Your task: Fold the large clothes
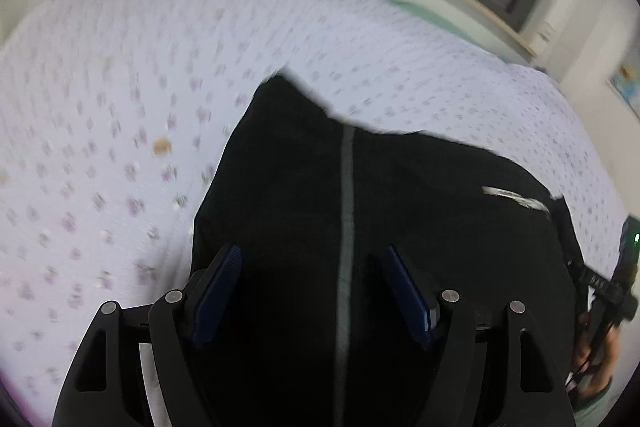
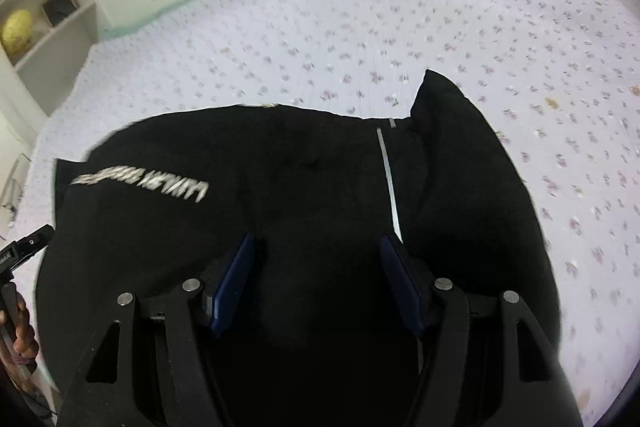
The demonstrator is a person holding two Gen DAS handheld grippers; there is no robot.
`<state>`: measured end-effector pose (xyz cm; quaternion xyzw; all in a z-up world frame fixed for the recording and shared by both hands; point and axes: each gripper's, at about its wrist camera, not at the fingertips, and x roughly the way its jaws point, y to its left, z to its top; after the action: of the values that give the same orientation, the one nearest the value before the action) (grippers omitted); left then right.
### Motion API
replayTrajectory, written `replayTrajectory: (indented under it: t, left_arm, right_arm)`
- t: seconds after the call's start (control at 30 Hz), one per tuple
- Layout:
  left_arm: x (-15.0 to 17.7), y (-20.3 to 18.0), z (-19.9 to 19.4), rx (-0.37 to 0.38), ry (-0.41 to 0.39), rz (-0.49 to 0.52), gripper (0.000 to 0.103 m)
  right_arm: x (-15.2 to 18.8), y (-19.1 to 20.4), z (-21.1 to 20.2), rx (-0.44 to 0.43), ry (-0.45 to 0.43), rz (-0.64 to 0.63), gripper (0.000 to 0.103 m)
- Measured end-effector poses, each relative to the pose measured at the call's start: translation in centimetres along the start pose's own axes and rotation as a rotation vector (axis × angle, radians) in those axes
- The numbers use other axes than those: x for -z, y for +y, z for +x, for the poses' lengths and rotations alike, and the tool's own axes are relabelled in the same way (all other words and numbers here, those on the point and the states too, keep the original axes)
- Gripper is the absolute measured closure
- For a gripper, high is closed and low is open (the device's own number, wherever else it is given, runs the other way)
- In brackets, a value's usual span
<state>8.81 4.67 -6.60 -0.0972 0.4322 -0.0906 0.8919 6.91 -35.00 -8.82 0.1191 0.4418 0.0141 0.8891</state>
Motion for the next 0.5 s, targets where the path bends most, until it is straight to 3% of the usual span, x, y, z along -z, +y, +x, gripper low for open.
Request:
replayTrajectory:
  t: [0.13, 0.27, 0.37, 0.5]
  left_arm:
    - [-0.2, -3.8, -6.4, -0.019, -0.143, 0.107, 0.027]
    - [0.0, -8.4, -12.4, -0.065, -0.280, 0.179, 0.027]
    - [0.8, -10.4, -15.2, -0.075, -0.340, 0.211, 0.021]
    - [1.8, -11.8, -17.8, -0.127, -0.383, 0.232, 0.021]
  right_arm:
    - [1.1, 0.3, -5.2, -0.040, -0.092, 0.011, 0.034]
    - [2.1, 2.5, -11.5, 0.041, -0.218, -0.057, 0.031]
    - [2.9, 4.3, -15.5, 0.066, -0.305, -0.085, 0.024]
    - [3.7, 6.7, -19.7, 0.099, -0.383, -0.100, 0.018]
